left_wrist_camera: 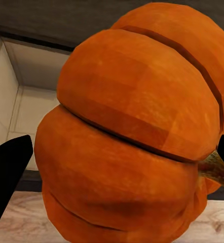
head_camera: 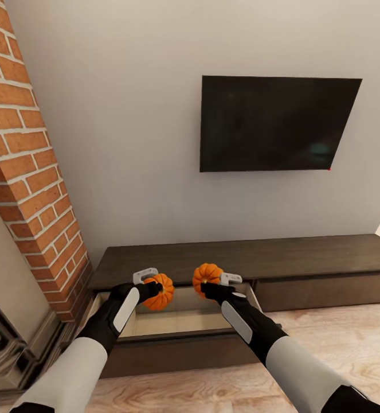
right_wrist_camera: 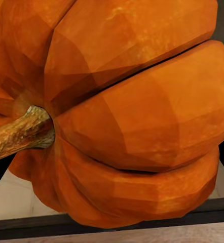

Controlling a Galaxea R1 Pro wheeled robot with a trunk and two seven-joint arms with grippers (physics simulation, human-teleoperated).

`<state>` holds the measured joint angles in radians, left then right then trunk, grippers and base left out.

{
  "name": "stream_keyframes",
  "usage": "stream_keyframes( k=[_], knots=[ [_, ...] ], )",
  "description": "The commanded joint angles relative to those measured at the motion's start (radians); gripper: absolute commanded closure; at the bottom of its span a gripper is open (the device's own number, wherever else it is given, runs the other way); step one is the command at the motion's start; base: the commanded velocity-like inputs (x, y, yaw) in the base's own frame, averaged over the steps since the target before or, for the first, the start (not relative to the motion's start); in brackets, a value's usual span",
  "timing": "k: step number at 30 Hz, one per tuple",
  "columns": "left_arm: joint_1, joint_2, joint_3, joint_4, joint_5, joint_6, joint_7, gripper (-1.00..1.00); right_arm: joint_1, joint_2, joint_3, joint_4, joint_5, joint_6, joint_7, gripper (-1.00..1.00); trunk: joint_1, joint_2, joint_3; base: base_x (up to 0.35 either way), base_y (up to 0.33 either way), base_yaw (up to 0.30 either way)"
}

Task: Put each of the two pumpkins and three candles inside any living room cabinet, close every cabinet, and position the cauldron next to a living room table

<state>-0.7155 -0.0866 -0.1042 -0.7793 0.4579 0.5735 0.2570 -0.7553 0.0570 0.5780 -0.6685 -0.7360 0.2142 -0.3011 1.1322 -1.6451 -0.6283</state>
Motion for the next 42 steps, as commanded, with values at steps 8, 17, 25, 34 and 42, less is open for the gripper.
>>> stream_keyframes(
  k=[8,17,25,34,42],
  knots=[
    [0.001,0.003,-0.009,-0.001,0.014,-0.049,0.011,1.00,-0.001,-0.001,0.005,-0.001,-0.009,0.003,-0.010,1.00,0.008,-0.015,-0.007,0.000,0.000,0.000],
    [0.001,0.007,-0.021,0.085,0.009,-0.091,0.009,1.00,-0.001,-0.002,0.006,0.000,-0.010,0.009,-0.006,1.00,0.042,-0.078,-0.036,0.000,0.000,0.000],
    [0.001,0.002,-0.066,0.101,0.009,-0.109,0.010,1.00,-0.001,-0.001,0.040,0.001,-0.011,0.010,-0.009,1.00,0.073,-0.134,-0.061,0.000,0.000,0.000],
    [0.001,0.004,-0.070,0.101,0.011,-0.182,0.010,1.00,0.002,-0.002,0.079,0.001,-0.011,0.001,-0.010,1.00,0.107,-0.197,-0.089,0.000,0.000,0.000],
    [0.001,0.008,-0.071,0.105,0.012,-0.187,0.009,1.00,0.002,-0.003,0.082,0.001,-0.011,0.003,-0.010,1.00,0.138,-0.253,-0.114,0.000,0.000,0.000]
  ],
)
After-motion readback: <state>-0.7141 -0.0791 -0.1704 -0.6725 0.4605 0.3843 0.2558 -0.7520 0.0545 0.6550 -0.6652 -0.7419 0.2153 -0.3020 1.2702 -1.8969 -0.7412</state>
